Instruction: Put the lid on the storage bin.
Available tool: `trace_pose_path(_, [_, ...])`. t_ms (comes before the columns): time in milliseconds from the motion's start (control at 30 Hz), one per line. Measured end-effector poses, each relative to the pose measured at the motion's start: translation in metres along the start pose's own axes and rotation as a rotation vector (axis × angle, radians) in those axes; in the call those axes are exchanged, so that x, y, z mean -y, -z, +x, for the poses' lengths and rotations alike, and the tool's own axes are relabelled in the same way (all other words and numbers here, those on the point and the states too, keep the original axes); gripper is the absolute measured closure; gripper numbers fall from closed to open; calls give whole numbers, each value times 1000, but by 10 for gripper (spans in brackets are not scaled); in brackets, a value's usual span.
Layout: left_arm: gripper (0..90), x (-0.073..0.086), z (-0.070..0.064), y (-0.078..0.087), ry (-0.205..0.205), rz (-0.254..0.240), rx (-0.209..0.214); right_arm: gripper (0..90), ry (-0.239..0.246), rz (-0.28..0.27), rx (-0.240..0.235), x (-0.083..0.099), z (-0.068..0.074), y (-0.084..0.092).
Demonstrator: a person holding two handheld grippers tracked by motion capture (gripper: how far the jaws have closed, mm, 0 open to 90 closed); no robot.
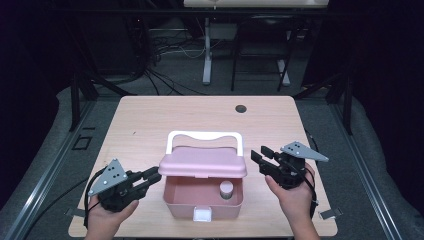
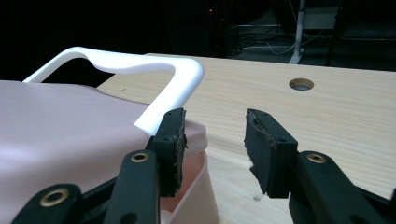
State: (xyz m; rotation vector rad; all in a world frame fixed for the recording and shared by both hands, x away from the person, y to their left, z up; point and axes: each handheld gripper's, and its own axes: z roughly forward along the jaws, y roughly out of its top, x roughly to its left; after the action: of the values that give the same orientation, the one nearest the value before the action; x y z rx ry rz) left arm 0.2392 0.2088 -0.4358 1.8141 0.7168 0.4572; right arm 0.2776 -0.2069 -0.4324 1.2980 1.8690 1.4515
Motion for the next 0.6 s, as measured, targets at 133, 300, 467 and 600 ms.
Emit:
trace_pose_path(133, [771, 3, -1, 1, -2, 11, 4, 579, -1, 5, 1, 0, 0, 0])
trace_pose_path(300, [771, 6, -2, 2, -1, 15, 6, 578, -2, 2, 1, 1, -1, 0])
trace_pose_path(467, [771, 9, -3, 2, -3, 20, 7, 577, 0, 3, 2, 1, -1, -1])
trace_pose_path(600, [771, 11, -4, 2, -4, 24, 6, 576, -2, 8, 2, 2, -1, -2])
